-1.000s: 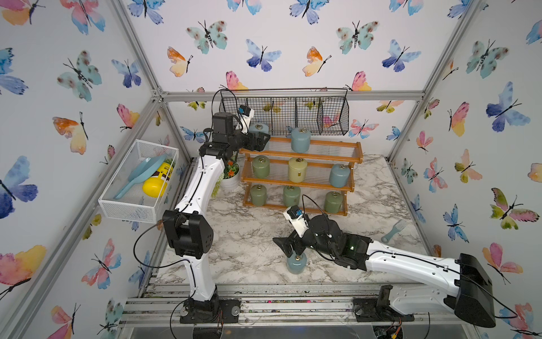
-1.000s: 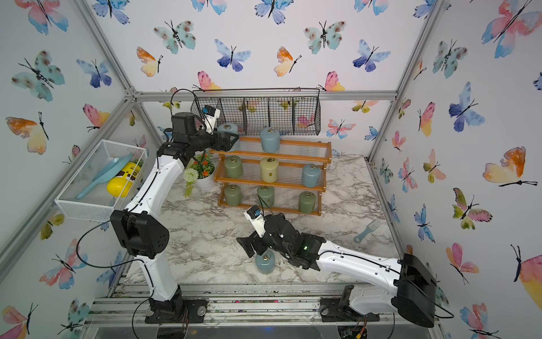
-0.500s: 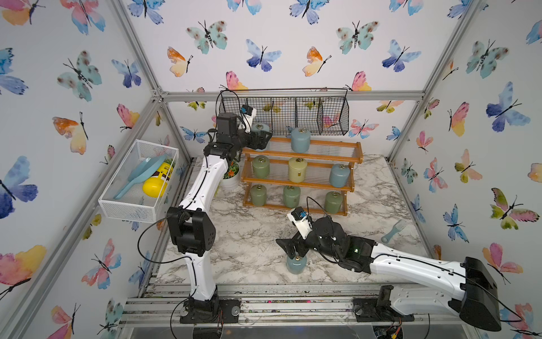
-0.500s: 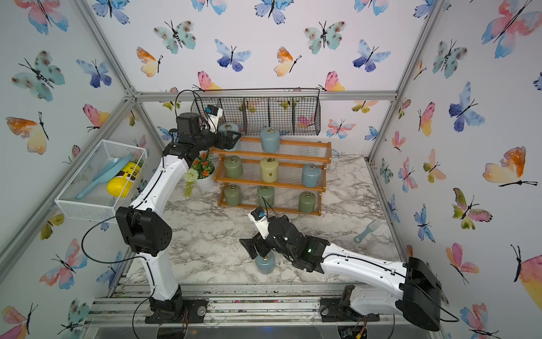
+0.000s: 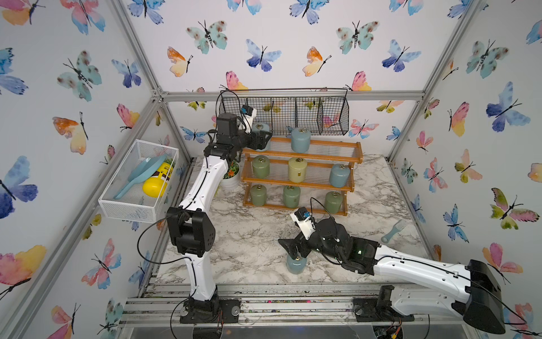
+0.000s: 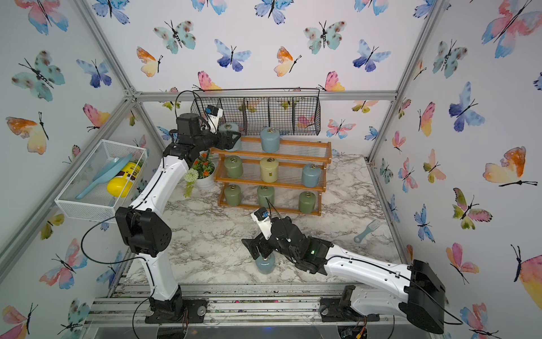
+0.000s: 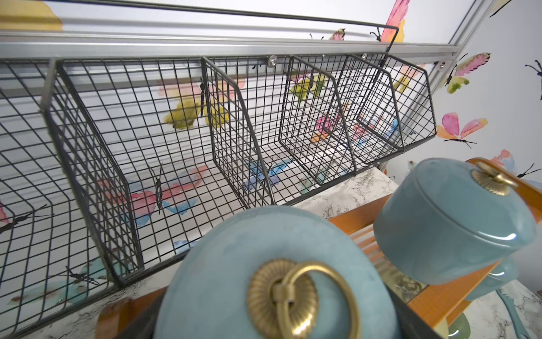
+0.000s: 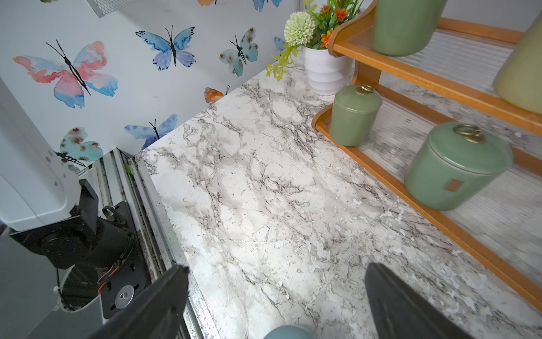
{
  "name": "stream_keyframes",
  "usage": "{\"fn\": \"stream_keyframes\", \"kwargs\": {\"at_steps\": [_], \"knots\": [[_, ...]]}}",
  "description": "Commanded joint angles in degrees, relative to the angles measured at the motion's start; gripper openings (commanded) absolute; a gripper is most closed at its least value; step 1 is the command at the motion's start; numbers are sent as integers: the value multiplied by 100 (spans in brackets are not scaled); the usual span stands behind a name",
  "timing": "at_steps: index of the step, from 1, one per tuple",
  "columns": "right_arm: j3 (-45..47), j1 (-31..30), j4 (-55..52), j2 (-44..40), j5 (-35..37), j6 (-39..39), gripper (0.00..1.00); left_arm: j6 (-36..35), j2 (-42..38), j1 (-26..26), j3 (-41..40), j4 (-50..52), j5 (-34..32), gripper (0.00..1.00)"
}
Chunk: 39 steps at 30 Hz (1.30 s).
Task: Remove the tea canisters from the shelf
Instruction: Pick up the tea canister from the shelf, then place the tea canister at the center of the board.
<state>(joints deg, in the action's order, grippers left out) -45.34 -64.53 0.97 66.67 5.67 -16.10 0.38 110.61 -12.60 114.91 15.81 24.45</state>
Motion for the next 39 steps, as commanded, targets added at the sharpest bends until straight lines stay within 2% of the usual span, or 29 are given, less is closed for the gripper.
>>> {"fn": "stream_keyframes", "kwargs": {"at_steps": [1, 11, 16, 21, 27, 33, 39], "knots": [[121, 2, -130, -193, 152, -104, 100, -26, -685, -111, -272, -136, 170, 78], [134, 2, -358, -501, 355, -16, 100, -199, -2148, -389, -1745, -197, -28, 79], [39, 6, -652, -705, 861, -171, 100, -145, -3144, -659, -3199, -535, -161, 79], [-65, 11, -870, -1015, 1246, -208, 100, 35, -4195, -1119, -4834, -989, -653, 79], [-221, 21, -1233, -1282, 1920, 46, 100, 343, -5139, -1626, -6227, -1195, -1224, 79], [-162, 37, -1244, -1462, 2336, 220, 100, 835, -5786, -2265, -7494, -1608, -1828, 78], [-89, 39, -1234, -1519, 2490, 280, 100, 1186, -5946, -2893, -8255, -1726, -2295, 76]]}}
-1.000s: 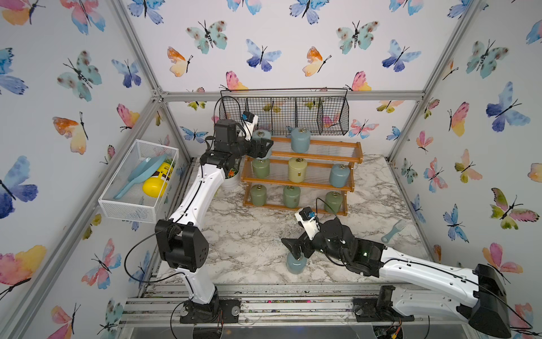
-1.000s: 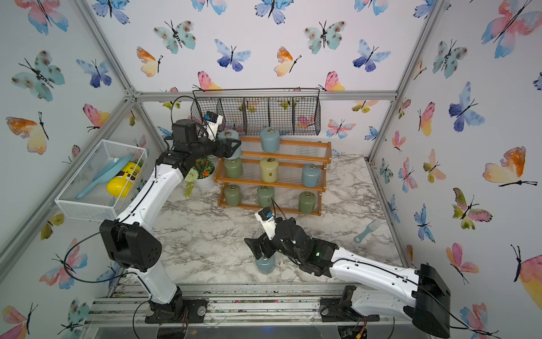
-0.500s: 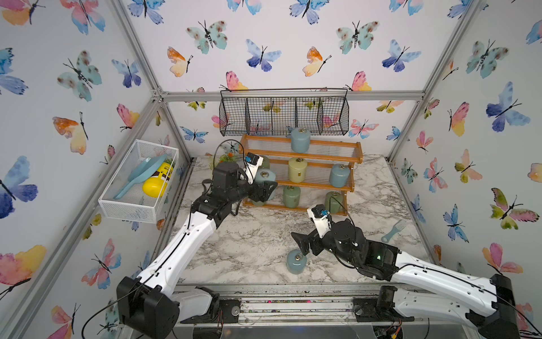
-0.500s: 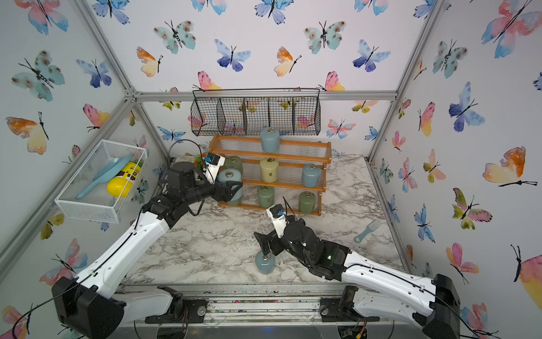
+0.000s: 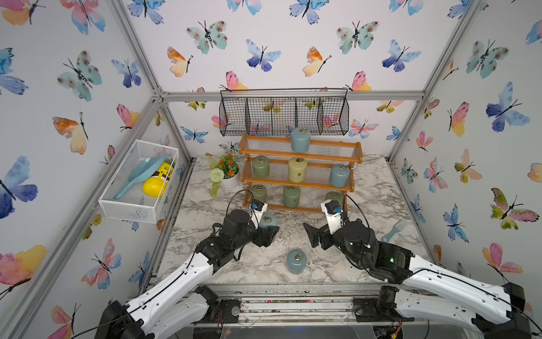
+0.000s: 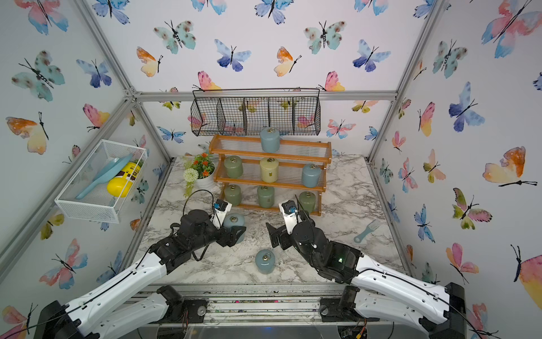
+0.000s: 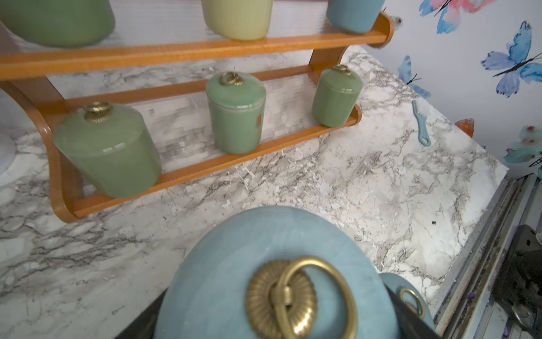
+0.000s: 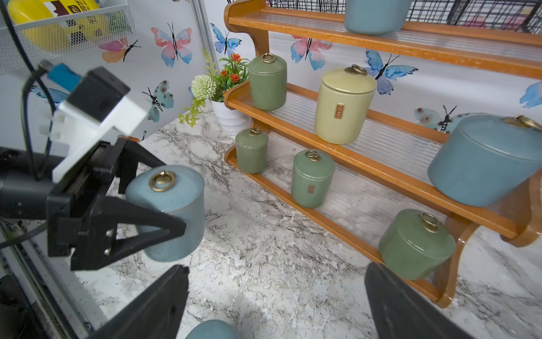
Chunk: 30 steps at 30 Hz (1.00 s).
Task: Remove the tea canisters from the shelf
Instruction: Place the tea canister at the center of the board.
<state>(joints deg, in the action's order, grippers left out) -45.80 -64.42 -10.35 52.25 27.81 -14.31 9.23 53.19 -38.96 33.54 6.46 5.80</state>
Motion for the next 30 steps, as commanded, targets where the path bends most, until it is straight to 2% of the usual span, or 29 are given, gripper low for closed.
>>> {"fn": "stream_keyframes", "kwargs": {"at_steps": [1, 14, 30], "knots": [[-39, 35, -114, -79, 291, 120, 100, 340, -201, -355, -228, -856, -483, 76], [36, 44, -109, 7, 335, 167, 100, 1084, -433, -1273, -1559, -1754, -1343, 75], [219, 53, -43, -22, 351, 130, 100, 1467, -639, -1465, -2394, -2402, -1568, 78]]}}
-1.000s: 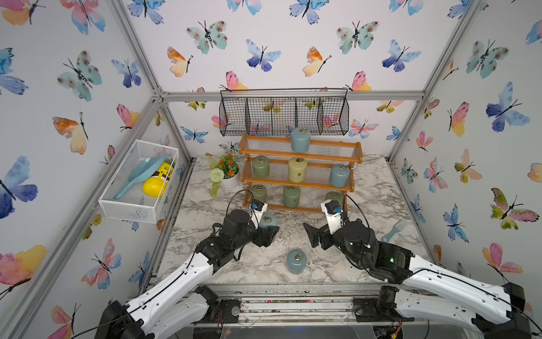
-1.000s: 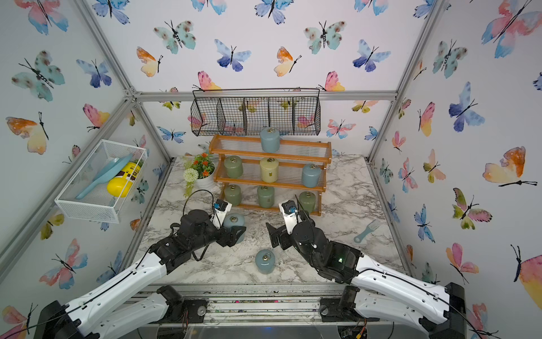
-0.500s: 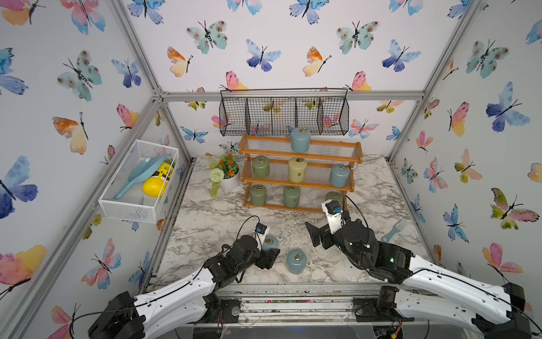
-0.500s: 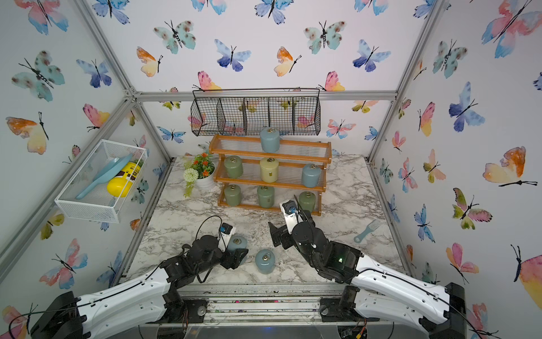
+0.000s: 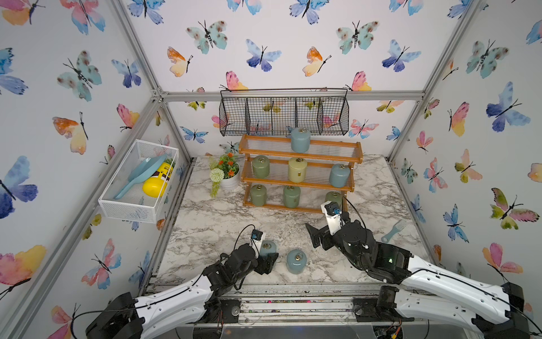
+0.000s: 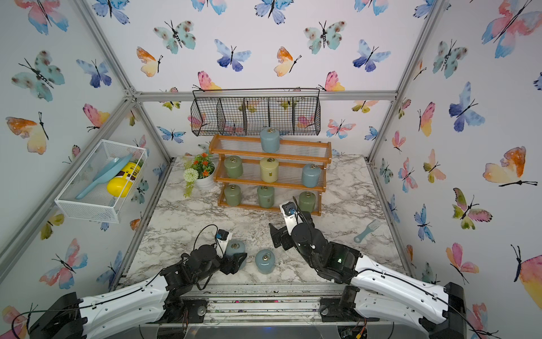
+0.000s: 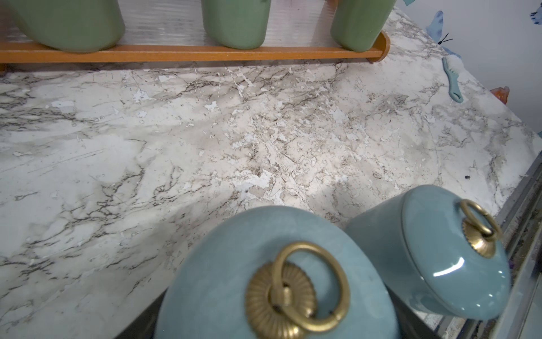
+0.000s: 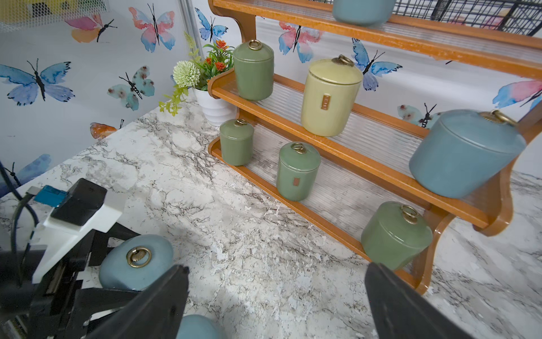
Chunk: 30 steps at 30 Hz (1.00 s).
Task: Remove the tea canisters from the shelf
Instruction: Place the tea canister at the center of the board.
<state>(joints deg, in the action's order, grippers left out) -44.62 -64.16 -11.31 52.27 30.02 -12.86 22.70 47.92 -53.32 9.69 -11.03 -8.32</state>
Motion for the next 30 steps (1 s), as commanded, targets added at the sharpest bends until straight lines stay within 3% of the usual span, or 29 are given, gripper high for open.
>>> {"fn": "stream_keyframes", "kwargs": {"at_steps": [1, 14, 30], "knots": [[102, 26, 51, -17, 123, -22, 100, 107, -92, -38, -28, -695, -144, 78], [177, 35, 39, -55, 171, -32, 100, 165, -99, -356, -134, -312, -484, 89], [305, 53, 45, -108, 187, -58, 100, 371, -113, -517, -244, -55, -658, 95]]}}
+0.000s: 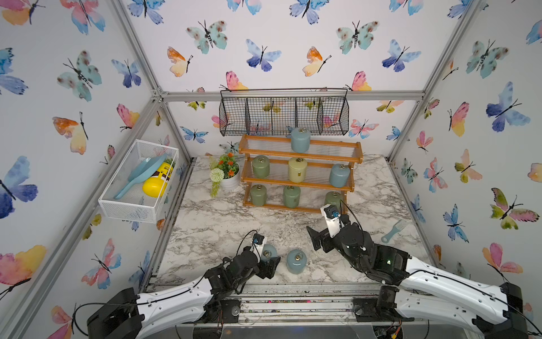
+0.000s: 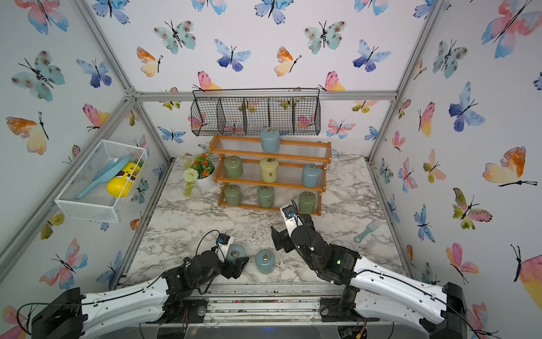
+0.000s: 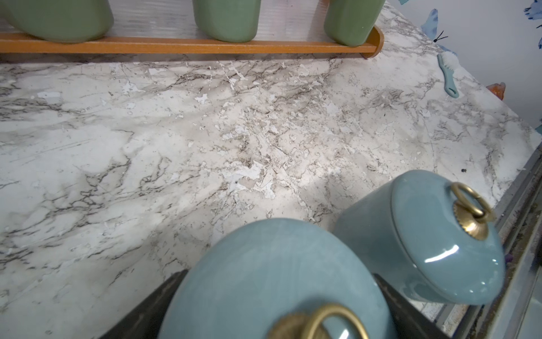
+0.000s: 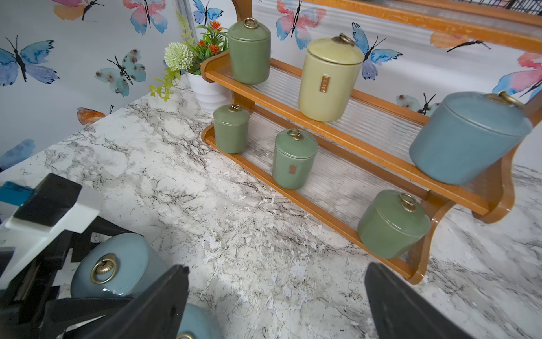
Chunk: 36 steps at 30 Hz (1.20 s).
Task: Remove the tea canisters from the shelf
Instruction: Place the tea canister at the center of the board.
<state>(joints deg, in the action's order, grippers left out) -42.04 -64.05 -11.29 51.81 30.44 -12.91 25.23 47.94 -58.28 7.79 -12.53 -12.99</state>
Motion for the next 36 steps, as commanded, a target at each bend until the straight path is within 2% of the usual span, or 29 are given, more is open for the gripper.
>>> {"fn": "stream_keyframes", "kwargs": {"at_steps": [1, 10, 24, 36], "knots": [[47, 42, 53, -49, 143, -54, 100, 122, -141, -30, -44, 141, -195, 95], [56, 68, 127, 61, 93, -19, 100, 164, -63, -146, 155, 317, -142, 90], [90, 112, 145, 83, 31, -1, 100, 524, 57, -707, 322, 663, -586, 89], [22, 173, 111, 75, 49, 50, 100, 428, -162, -783, 635, 1122, -994, 98]]}}
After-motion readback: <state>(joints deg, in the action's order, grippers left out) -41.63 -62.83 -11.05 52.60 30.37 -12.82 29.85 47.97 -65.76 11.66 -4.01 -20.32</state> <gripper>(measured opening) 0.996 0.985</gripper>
